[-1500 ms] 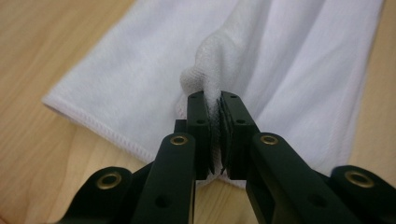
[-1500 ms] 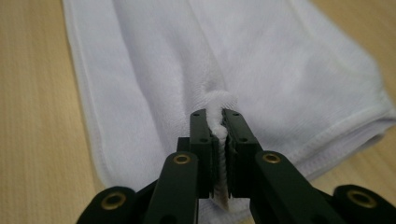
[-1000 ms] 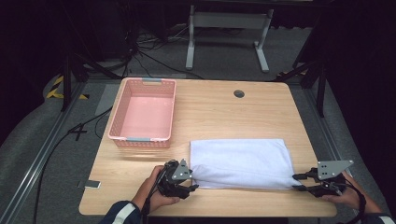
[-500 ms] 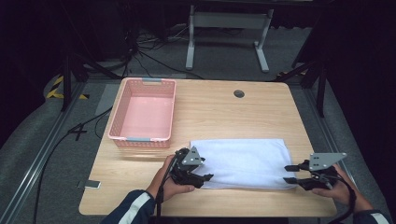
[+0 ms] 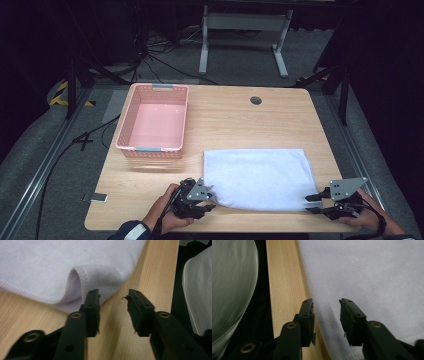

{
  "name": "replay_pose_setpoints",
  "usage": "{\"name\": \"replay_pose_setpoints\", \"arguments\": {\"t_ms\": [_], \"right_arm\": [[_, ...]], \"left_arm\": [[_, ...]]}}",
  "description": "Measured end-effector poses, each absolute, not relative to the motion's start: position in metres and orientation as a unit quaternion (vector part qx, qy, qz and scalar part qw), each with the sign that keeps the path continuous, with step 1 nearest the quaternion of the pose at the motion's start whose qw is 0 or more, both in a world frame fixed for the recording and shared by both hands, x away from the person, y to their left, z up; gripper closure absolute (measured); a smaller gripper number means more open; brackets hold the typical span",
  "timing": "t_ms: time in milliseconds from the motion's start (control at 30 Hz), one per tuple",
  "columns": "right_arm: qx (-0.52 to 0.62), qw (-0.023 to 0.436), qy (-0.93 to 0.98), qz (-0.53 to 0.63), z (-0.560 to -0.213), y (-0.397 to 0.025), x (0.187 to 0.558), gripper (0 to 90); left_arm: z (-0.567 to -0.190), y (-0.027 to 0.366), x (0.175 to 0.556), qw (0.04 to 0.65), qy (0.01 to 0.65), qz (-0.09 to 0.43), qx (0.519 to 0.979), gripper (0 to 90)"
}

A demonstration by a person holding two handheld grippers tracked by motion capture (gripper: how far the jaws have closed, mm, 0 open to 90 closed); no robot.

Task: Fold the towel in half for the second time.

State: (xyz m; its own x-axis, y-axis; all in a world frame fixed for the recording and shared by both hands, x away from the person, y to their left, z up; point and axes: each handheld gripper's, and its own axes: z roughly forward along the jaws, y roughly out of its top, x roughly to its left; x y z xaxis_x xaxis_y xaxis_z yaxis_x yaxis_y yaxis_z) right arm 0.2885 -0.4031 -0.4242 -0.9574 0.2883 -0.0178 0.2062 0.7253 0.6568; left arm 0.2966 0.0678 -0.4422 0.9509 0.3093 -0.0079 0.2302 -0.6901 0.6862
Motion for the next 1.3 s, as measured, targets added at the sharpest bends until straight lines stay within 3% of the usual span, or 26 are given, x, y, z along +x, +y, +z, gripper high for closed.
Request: {"name": "replay_pose_setpoints", "arguments": {"t_ms": [33,67,200,267,300,433,467,600,733,867,967,1067,1167,1300], "right_arm": [[0.133,0.059,0.927,0.346,-0.424,-0.403,0.289,58.0],[0.147,0.072,0.915,0.369,-0.420,-0.408,0.287,51.1],[0.163,0.092,0.897,0.400,-0.411,-0.412,0.289,52.0],[0.178,0.119,0.886,0.411,-0.404,-0.410,0.291,57.7],[0.202,0.137,0.879,0.409,-0.400,-0.406,0.298,64.0],[0.227,0.161,0.883,0.378,-0.406,-0.396,0.314,67.0],[0.241,0.167,0.883,0.367,-0.413,-0.394,0.324,67.9],[0.284,0.161,0.883,0.338,-0.431,-0.396,0.344,67.8],[0.297,0.155,0.888,0.316,-0.442,-0.403,0.348,66.6],[0.303,0.152,0.883,0.324,-0.440,-0.406,0.347,63.4],[0.294,0.154,0.878,0.345,-0.431,-0.399,0.348,59.9],[0.272,0.155,0.878,0.362,-0.421,-0.384,0.355,55.2],[0.253,0.146,0.879,0.377,-0.415,-0.362,0.367,52.3],[0.221,0.129,0.885,0.390,-0.409,-0.326,0.383,49.1]], "left_arm": [[-0.441,0.070,0.296,0.371,0.157,0.058,0.914,55.2],[-0.438,0.074,0.298,0.387,0.167,0.062,0.905,49.9],[-0.427,0.077,0.301,0.421,0.193,0.079,0.883,38.1],[-0.420,0.076,0.305,0.444,0.201,0.083,0.869,33.5],[-0.418,0.074,0.307,0.447,0.200,0.081,0.868,36.5],[-0.425,0.047,0.309,0.418,0.144,0.062,0.895,44.7],[-0.429,0.042,0.309,0.408,0.130,0.057,0.902,53.9],[-0.443,0.035,0.304,0.360,0.103,0.059,0.925,66.5],[-0.454,0.043,0.297,0.334,0.113,0.055,0.934,66.9],[-0.455,0.054,0.293,0.342,0.155,0.057,0.925,56.4],[-0.451,0.069,0.294,0.369,0.219,0.072,0.900,38.0],[-0.450,0.078,0.297,0.389,0.265,0.087,0.878,27.2],[-0.453,0.075,0.302,0.378,0.294,0.092,0.873,20.2],[-0.457,0.072,0.306,0.381,0.318,0.100,0.862,17.7]]}}
